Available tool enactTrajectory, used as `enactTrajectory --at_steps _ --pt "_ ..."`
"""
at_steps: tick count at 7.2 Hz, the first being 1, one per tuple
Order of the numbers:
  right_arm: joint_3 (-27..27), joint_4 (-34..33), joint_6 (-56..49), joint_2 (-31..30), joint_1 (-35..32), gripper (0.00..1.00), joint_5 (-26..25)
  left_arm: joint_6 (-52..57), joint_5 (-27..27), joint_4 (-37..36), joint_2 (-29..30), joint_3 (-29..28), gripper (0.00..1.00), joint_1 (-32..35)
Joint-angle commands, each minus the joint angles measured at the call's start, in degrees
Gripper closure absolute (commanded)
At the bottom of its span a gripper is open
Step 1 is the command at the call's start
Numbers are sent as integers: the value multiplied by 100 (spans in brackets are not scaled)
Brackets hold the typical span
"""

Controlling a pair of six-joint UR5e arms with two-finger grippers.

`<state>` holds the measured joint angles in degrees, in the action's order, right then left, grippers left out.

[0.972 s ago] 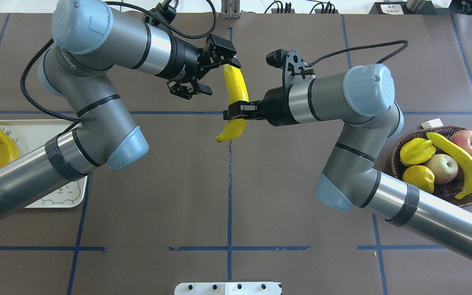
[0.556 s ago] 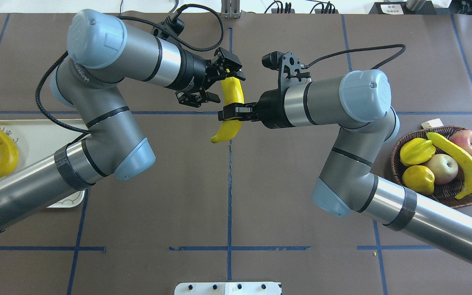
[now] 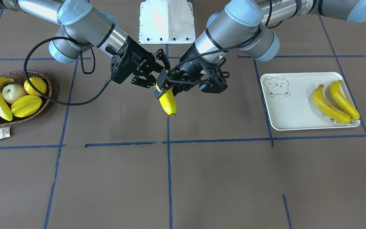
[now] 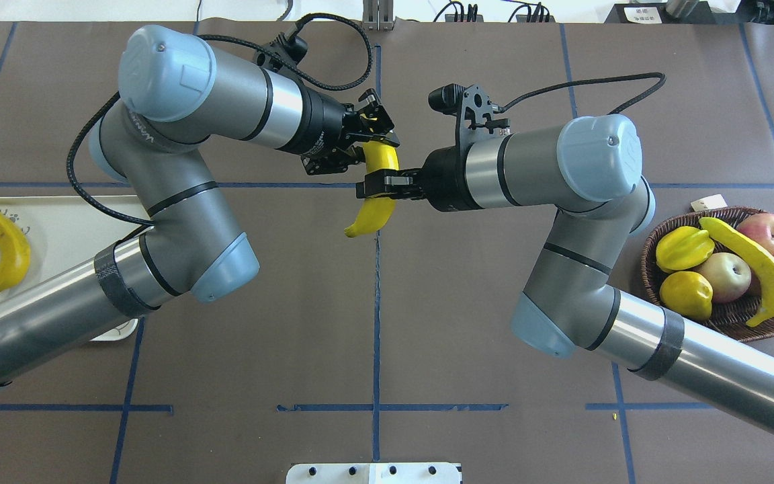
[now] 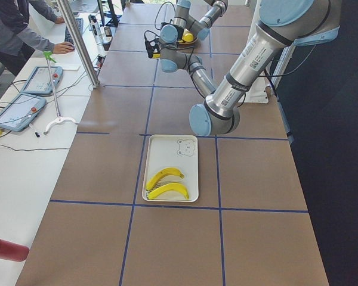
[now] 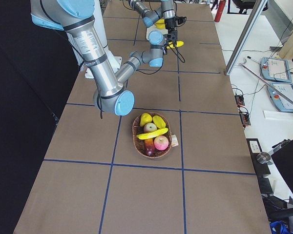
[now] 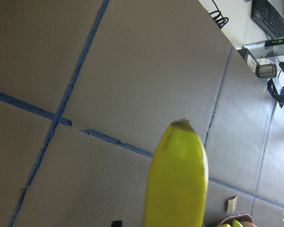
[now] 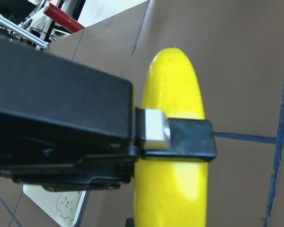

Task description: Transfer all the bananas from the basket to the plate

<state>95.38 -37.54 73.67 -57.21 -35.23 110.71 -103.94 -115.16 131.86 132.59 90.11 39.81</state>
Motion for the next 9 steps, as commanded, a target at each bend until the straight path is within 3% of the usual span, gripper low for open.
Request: enactTrajectory --at_steps 1,3,5,8,9 --pt "16 -17 24 0 -176 1 21 32 -6 15 -23 24 100 1" --pt "16 -43 7 -79 -570 1 413 50 2 32 -58 6 100 53" --pt "-1 -427 -54 -307 -1168 1 1335 93 -6 23 -467 24 100 150" --pt "51 -1315 -326 -536 -1442 1 1383 568 -41 -204 -1120 172 100 326" --pt "60 -1787 -327 -563 -1487 1 1366 568 -41 -1006 -1156 565 100 387"
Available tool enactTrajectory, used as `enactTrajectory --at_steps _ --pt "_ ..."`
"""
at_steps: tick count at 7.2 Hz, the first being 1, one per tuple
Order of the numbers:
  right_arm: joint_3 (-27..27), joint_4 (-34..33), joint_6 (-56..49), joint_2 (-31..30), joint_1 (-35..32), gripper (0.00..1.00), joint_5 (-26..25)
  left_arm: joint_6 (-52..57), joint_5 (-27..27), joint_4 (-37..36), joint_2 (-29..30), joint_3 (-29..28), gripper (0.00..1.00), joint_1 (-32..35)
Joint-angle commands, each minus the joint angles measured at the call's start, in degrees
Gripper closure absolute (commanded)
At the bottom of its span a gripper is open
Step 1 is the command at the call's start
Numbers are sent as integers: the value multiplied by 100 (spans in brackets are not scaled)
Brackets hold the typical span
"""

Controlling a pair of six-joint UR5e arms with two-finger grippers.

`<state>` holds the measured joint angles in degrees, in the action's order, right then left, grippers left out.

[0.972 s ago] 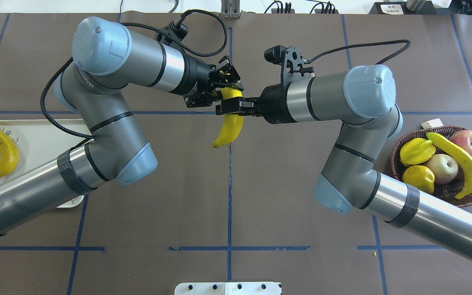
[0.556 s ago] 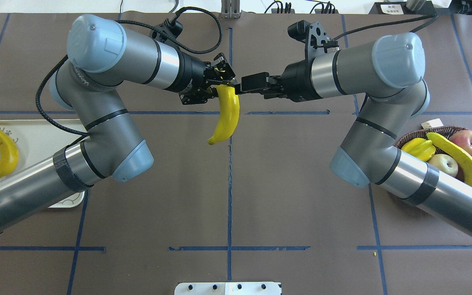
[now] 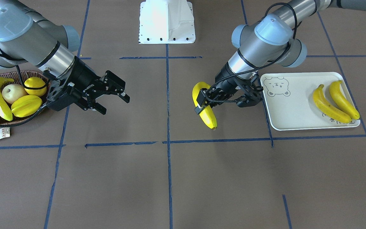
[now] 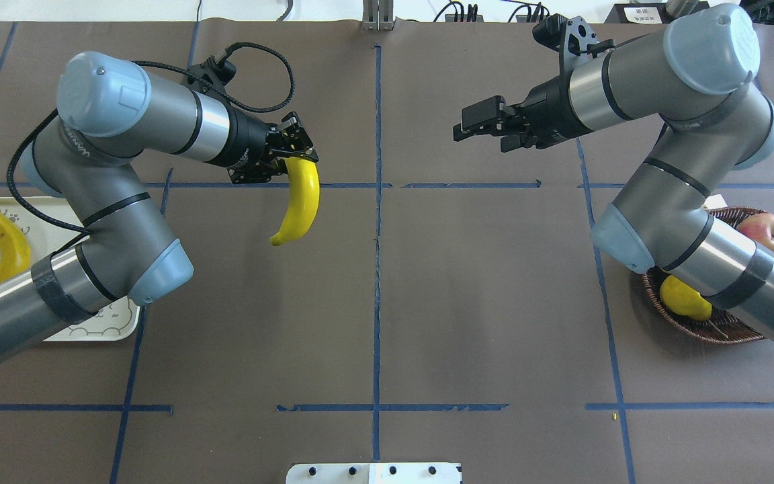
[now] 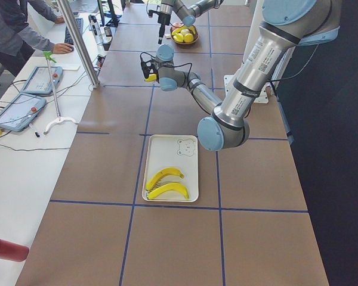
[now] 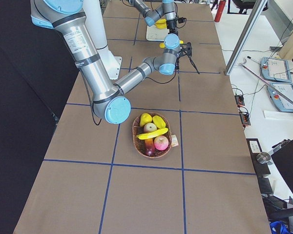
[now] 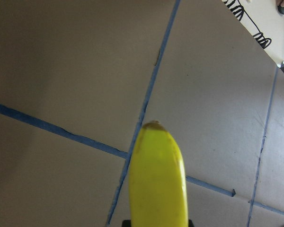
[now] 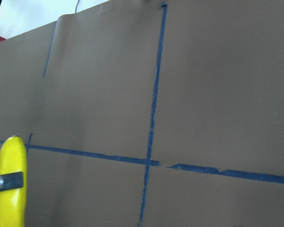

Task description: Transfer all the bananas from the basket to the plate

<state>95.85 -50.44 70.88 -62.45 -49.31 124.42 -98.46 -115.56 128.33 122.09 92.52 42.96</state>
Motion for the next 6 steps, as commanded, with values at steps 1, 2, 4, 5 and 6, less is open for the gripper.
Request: enactTrajectory --at_steps 1,2,4,5,6 --pt "13 -980 -118 -39 -96 1 -57 20 15 -1800 -115 877 100 133" --pt "13 -1342 -275 -57 -131 1 -67 29 15 -2490 -132 1343 100 177" --pt "213 -2070 -443 -83 -263 1 -58 37 15 -2761 -727 1812 100 212" --pt "494 -2745 -609 -57 -211 1 -84 11 33 -2761 -887 1944 100 212" --pt "679 -3047 -654 -40 -124 1 -241 2 59 -2761 -914 1937 100 212"
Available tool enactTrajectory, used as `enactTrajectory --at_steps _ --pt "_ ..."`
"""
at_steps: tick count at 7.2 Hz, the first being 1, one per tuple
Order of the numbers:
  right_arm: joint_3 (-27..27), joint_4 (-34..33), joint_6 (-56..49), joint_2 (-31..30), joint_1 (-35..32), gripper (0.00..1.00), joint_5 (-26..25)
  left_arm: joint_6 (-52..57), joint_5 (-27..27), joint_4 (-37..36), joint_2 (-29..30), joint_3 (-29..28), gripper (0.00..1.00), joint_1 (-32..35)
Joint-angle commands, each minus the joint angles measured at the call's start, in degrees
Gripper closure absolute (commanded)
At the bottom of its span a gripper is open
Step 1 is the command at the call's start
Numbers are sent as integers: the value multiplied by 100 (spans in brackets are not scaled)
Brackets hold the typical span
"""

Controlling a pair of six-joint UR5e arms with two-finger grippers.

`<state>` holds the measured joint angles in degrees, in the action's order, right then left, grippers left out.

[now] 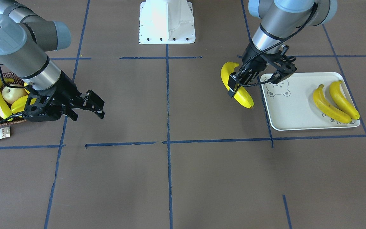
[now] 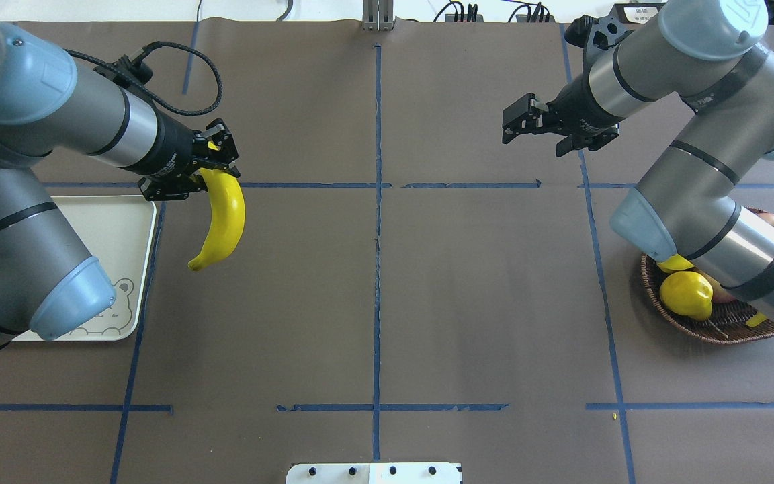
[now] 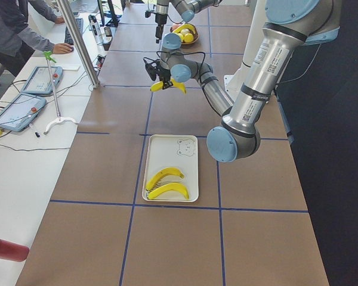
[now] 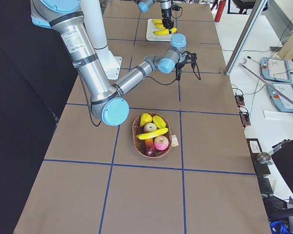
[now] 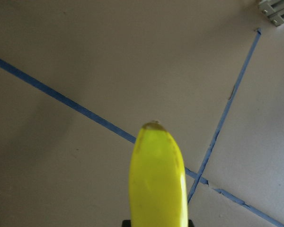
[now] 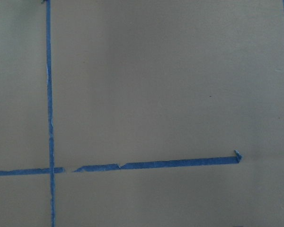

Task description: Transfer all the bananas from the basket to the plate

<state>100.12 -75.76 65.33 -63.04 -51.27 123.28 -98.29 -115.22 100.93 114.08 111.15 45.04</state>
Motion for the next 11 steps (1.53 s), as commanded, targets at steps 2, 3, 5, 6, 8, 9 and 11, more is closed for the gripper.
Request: enactTrajectory --at_steps 2,3,5,6,8,9,11 --pt "297 -528 -100 37 275 1 -401 -15 17 22 -262 73 100 13" --pt "358 -528 -100 -7 249 1 -410 -15 26 31 -280 82 100 13" --pt "376 -528 -100 -16 275 1 -471 -24 35 40 -377 82 100 13" --pt "376 -528 -100 -16 310 1 -559 2 35 40 -403 73 100 5" --pt "411 -528 -100 -25 337 1 -568 20 43 40 -412 100 100 48" --pt "412 -528 -100 -25 346 1 -647 20 78 40 -412 117 100 57" --pt "412 -554 -100 -25 363 1 -648 29 79 40 -430 117 100 75"
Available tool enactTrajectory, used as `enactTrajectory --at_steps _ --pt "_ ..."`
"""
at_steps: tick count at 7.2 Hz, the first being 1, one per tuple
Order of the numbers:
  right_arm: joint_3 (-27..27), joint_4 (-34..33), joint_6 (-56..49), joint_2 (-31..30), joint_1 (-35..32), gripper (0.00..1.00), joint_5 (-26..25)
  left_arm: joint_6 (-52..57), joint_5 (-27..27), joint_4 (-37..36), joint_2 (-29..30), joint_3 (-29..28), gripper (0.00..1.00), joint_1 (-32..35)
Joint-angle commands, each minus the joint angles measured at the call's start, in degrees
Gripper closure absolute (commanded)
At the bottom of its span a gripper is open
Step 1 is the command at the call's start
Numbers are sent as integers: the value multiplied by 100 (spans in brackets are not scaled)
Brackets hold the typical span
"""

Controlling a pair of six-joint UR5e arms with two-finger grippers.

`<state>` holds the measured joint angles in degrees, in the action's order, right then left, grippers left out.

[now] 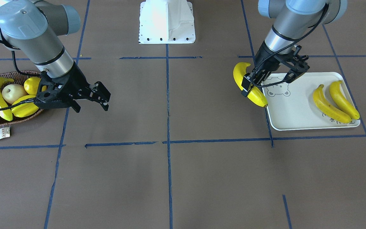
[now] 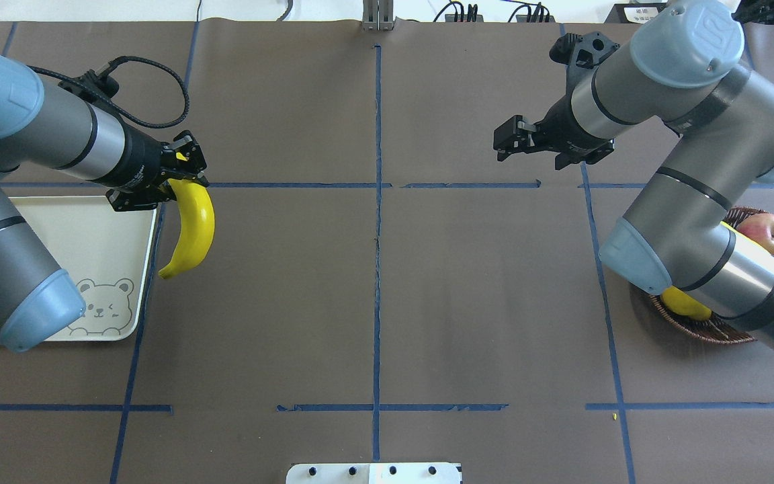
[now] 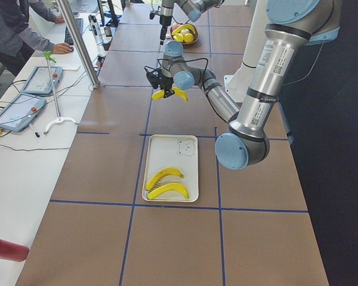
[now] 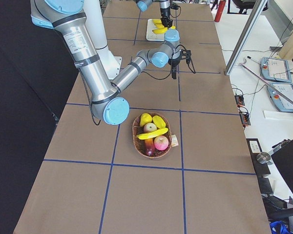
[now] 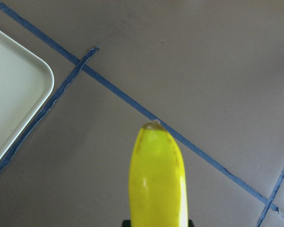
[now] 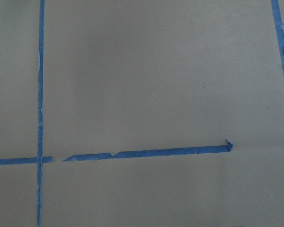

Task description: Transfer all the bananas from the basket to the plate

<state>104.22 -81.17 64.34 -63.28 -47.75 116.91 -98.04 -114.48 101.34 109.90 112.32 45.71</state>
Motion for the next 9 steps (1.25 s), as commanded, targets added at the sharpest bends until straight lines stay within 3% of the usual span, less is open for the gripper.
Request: enactTrajectory --at_steps 1,9 --pt "10 -13 0 0 12 1 -10 4 5 0 -12 1 100 17" --pt "45 -13 9 -18 38 1 -169 4 101 -9 -21 9 100 88"
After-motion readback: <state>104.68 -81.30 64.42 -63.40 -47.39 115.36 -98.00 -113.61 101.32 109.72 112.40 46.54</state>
